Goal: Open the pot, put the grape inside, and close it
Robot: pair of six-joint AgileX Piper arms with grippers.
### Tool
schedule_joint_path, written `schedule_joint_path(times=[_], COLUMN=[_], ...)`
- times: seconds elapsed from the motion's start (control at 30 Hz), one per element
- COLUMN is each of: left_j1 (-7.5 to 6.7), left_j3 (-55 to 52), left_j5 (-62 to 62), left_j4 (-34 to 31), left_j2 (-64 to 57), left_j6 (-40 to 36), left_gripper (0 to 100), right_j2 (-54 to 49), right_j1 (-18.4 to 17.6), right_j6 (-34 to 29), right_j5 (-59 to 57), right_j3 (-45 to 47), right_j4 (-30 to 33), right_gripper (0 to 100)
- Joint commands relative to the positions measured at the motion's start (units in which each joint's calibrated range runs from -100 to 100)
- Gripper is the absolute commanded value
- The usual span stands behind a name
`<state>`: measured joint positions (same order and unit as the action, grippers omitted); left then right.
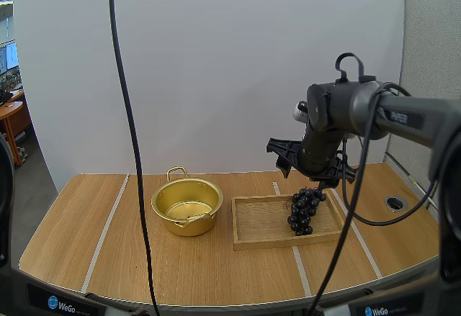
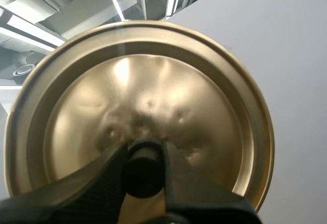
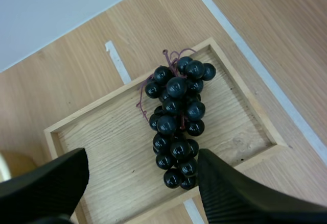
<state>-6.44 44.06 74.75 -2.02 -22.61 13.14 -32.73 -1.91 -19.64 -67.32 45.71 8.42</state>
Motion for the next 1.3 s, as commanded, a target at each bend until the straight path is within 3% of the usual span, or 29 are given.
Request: schedule_joint_path(times=[0.0, 0.73, 1.27], left_j1=[-0.19, -0.19, -0.19], left_j3=[0.56, 0.56, 0.56], left_j5=[-2.01, -2.01, -2.01], left_j4=[-0.42, -0.42, -0.42], left_j2=[-0.39, -0.39, -0.39], left_j6=[-0.35, -0.35, -0.35], left_gripper=[0, 0, 0], right_j2=[5.52, 21.34, 24.66], right_j1=[0.16, 0.16, 0.31], right_j6=[-2.91, -10.57, -14.65], right_j5=[-2.29, -0.31, -2.07], right_j3=[-3.88, -7.26, -10.37], right_j4=[1.69, 8.01, 11.09], right_gripper=[100, 100, 100])
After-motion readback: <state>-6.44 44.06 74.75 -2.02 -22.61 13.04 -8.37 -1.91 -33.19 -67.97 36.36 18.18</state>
